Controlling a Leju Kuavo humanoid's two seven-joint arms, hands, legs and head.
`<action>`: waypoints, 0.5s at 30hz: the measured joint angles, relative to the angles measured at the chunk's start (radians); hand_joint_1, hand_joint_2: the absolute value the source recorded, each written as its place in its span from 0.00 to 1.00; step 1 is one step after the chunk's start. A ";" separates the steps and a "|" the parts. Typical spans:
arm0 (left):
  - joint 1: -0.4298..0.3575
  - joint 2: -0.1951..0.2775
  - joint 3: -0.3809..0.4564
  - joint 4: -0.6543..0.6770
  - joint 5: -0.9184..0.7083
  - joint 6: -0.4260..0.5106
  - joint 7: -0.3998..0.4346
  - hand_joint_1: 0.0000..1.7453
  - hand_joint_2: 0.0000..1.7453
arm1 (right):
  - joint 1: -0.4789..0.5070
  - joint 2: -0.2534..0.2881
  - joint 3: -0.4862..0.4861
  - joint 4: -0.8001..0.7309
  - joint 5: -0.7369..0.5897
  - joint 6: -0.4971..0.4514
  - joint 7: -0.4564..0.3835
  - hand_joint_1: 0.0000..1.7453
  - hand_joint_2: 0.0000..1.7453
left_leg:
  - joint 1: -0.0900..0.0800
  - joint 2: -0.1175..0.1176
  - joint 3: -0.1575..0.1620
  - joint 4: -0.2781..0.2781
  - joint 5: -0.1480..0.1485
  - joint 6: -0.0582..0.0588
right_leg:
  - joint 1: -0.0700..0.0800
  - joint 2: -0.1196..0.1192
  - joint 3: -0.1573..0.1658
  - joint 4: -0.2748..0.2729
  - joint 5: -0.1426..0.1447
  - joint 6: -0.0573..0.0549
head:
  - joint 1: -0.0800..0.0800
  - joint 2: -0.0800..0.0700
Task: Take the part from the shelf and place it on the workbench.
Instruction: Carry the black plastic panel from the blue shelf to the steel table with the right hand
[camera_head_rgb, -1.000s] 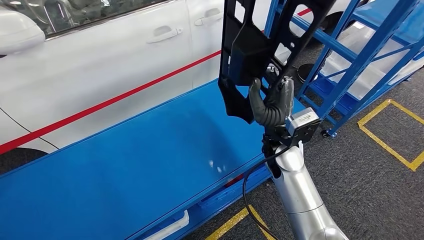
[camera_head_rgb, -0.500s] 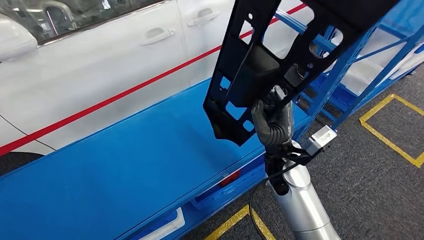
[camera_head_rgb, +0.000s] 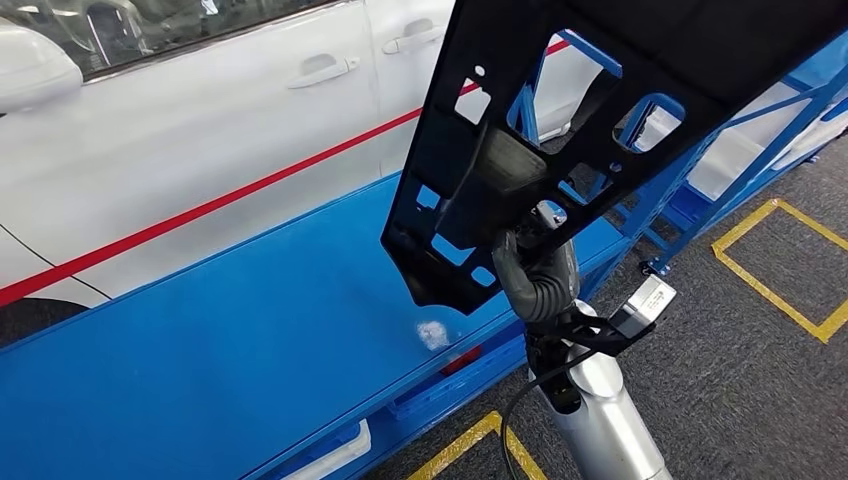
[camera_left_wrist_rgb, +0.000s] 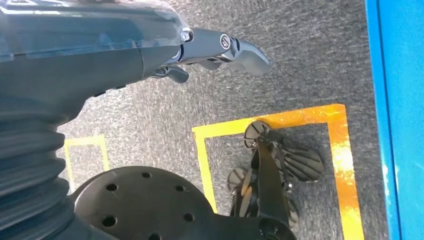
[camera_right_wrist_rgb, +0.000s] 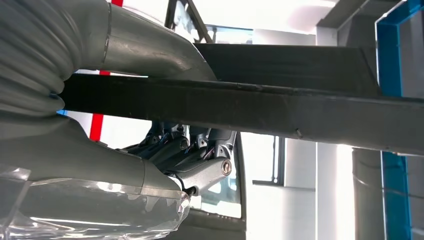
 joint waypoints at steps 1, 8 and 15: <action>0.000 0.000 0.001 0.000 0.000 0.004 0.002 0.00 1.00 | 0.002 -0.001 0.001 -0.001 0.000 0.000 0.000 1.00 1.00 | 0.000 0.000 -0.001 0.000 0.000 0.001 | -0.003 0.000 -0.032 0.067 -0.031 0.004 | 0.000 0.000; 0.000 -0.008 0.009 0.000 -0.001 0.005 0.009 0.00 1.00 | 0.010 -0.006 0.006 -0.008 0.000 0.002 0.009 1.00 1.00 | 0.000 -0.004 -0.002 0.014 -0.010 -0.018 | -0.018 -0.002 0.047 -0.096 0.071 0.011 | 0.000 0.000; 0.000 -0.008 0.010 0.000 -0.001 -0.001 0.010 0.00 1.00 | 0.019 -0.009 0.007 -0.032 -0.001 0.001 0.020 1.00 1.00 | 0.004 -0.002 -0.052 0.123 -0.082 -0.051 | -0.011 -0.001 0.055 -0.125 0.077 -0.030 | -0.002 0.000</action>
